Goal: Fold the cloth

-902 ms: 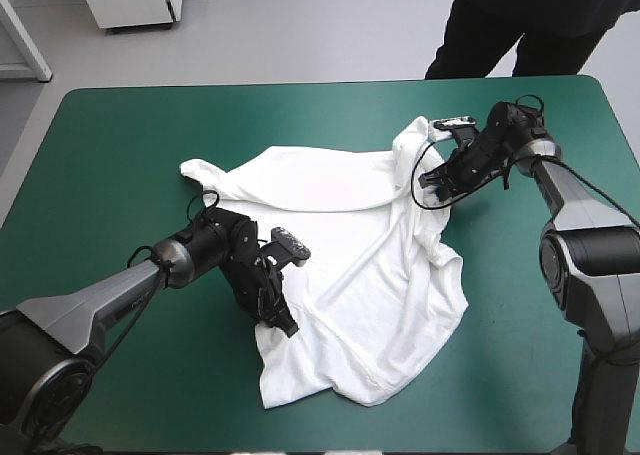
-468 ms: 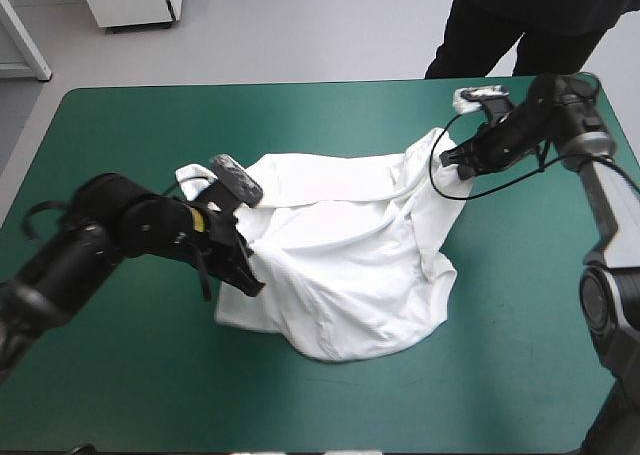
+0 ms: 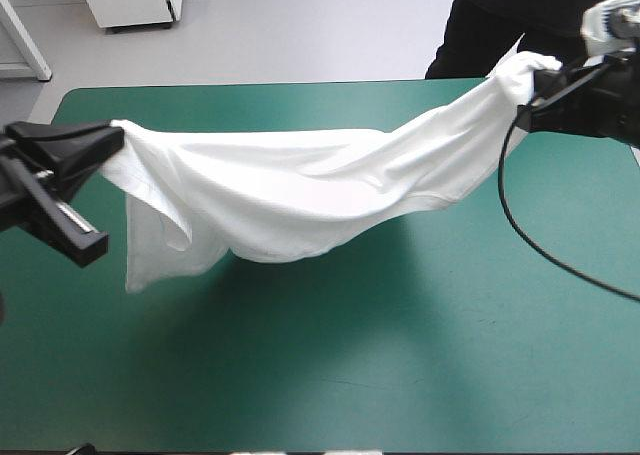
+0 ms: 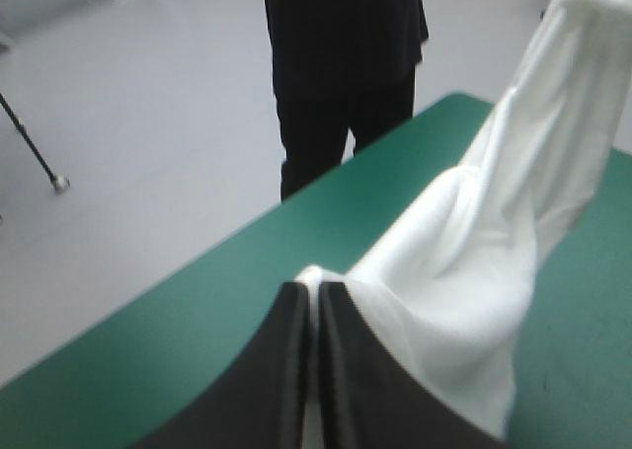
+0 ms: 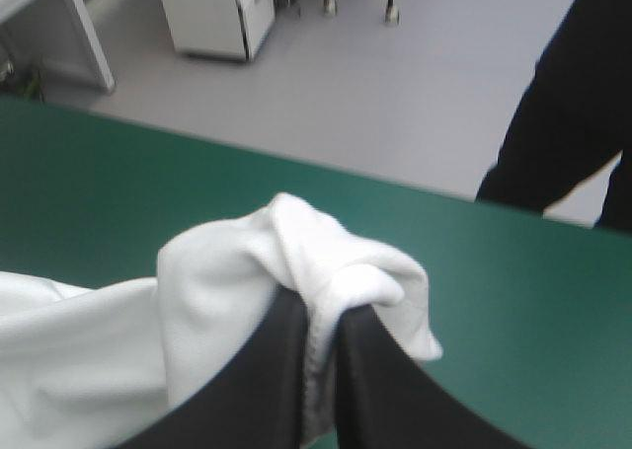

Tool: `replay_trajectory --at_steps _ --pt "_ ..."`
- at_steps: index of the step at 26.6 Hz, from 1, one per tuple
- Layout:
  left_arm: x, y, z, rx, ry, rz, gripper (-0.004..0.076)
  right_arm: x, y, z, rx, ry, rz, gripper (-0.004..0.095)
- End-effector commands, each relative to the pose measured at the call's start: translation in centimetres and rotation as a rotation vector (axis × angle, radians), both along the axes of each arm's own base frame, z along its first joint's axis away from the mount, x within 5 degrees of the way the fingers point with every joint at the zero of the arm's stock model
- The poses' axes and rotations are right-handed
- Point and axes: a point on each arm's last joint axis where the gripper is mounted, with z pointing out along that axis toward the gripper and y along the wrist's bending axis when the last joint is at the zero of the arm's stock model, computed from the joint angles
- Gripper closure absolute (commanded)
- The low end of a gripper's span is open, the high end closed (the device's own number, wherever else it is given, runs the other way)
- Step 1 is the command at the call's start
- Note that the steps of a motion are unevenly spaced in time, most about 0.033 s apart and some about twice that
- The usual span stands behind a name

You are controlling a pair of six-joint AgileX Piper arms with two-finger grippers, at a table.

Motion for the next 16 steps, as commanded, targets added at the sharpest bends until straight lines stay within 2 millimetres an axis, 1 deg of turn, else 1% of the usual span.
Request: replay_trajectory --at_steps 1,3,7,8,10,12,15,16 --pt "-3.1 1.8 2.9 -0.086 -0.161 -0.024 0.0746 -6.0 0.2 3.9 0.046 -0.285 -0.019 0.0925" --pt "-4.4 2.7 4.0 -0.12 -0.226 -0.029 0.0746 -9.4 0.3 5.0 0.055 -0.39 -0.026 0.0925" --pt "-6.4 3.5 5.1 -0.151 -0.295 -0.086 0.0746 -14.7 0.5 6.3 0.06 -0.561 -0.028 0.0925" --pt "-7.1 3.5 5.2 -0.163 -0.293 -0.119 0.0746 -17.1 0.6 6.6 0.057 -0.629 -0.026 0.0925" --pt "-7.2 3.5 5.0 -0.157 -0.266 -0.134 0.0746 -18.2 0.7 6.8 0.057 -0.643 -0.02 0.0925" --pt "-7.0 3.3 4.8 -0.185 -0.222 -0.13 0.0746 -19.1 0.9 7.0 0.064 -0.639 -0.009 0.0925" --pt "-5.9 2.8 4.2 -0.171 -0.176 -0.108 0.0746 -18.4 0.9 6.9 0.067 -0.608 -0.004 0.0925" --pt "-4.3 2.3 3.3 -0.154 -0.107 -0.05 0.0746 -16.7 0.9 6.6 0.059 -0.549 0.0 0.0925"
